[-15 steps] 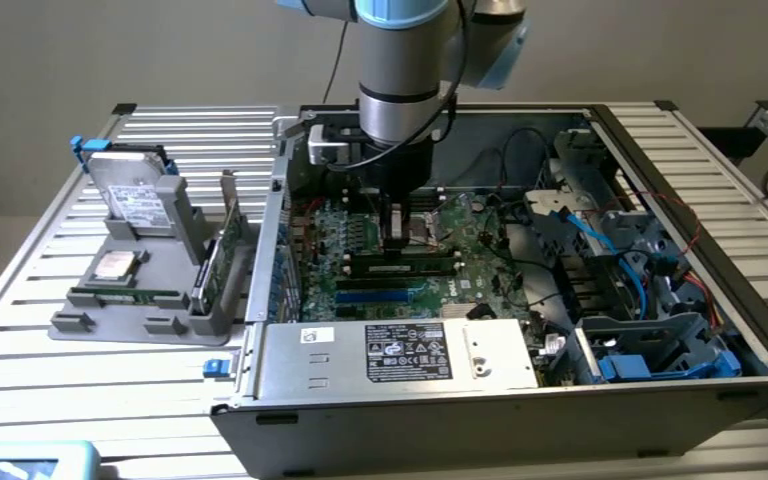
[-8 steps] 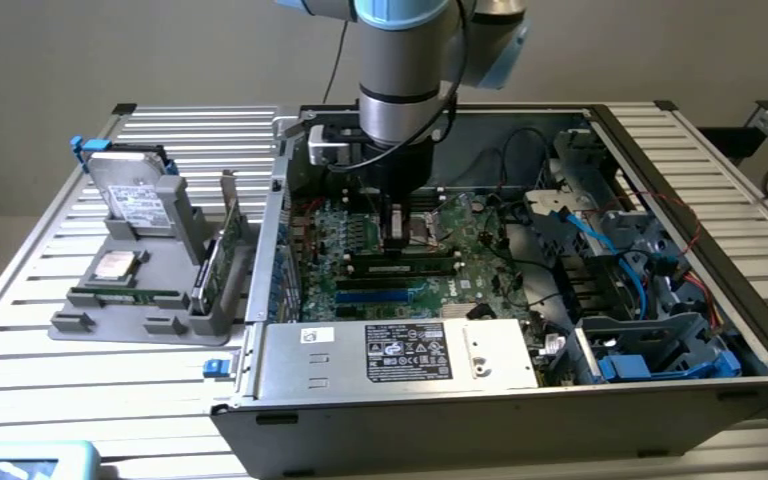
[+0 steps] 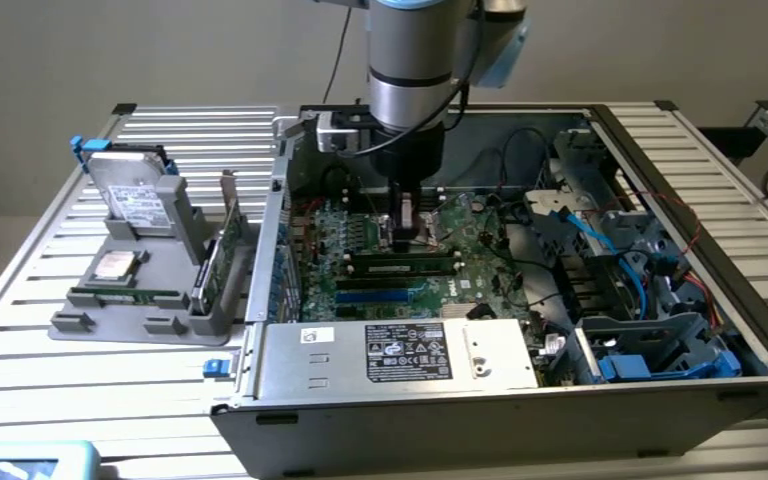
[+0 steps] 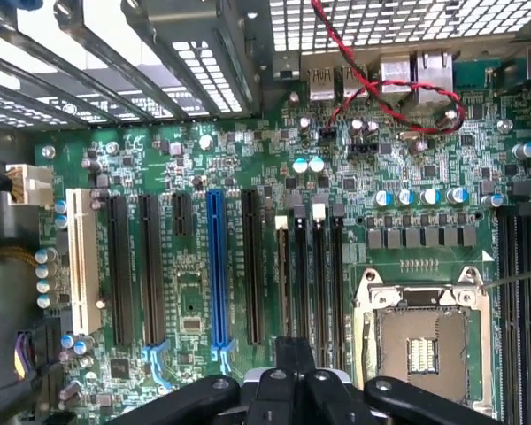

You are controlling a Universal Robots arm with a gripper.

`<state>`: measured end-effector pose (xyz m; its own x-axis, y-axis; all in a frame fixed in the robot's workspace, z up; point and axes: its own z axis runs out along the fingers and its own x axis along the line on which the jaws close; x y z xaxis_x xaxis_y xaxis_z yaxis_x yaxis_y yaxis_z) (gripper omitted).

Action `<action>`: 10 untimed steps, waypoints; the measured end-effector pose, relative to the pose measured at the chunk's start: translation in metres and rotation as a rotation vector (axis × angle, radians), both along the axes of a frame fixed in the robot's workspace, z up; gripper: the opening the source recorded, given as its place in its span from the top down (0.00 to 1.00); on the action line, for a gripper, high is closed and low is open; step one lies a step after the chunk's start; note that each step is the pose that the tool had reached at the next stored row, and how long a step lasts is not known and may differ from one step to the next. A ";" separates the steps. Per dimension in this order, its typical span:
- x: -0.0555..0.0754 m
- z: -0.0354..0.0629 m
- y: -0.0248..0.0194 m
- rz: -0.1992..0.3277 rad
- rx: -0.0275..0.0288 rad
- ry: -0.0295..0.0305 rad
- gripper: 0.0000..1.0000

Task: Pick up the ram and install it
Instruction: 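Press down the ram until it locks into place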

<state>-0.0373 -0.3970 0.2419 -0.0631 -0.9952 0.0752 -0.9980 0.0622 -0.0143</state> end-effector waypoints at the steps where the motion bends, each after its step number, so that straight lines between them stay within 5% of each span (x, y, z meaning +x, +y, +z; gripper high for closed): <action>1: 0.002 0.0000 -0.0002 0.000 0.0001 0.0000 0.89; 10: 0.009 0.0000 -0.0014 0.000 0.0005 0.0000 0.89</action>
<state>-0.0279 -0.3984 0.2419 -0.0632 -0.9952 0.0747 -0.9980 0.0623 -0.0143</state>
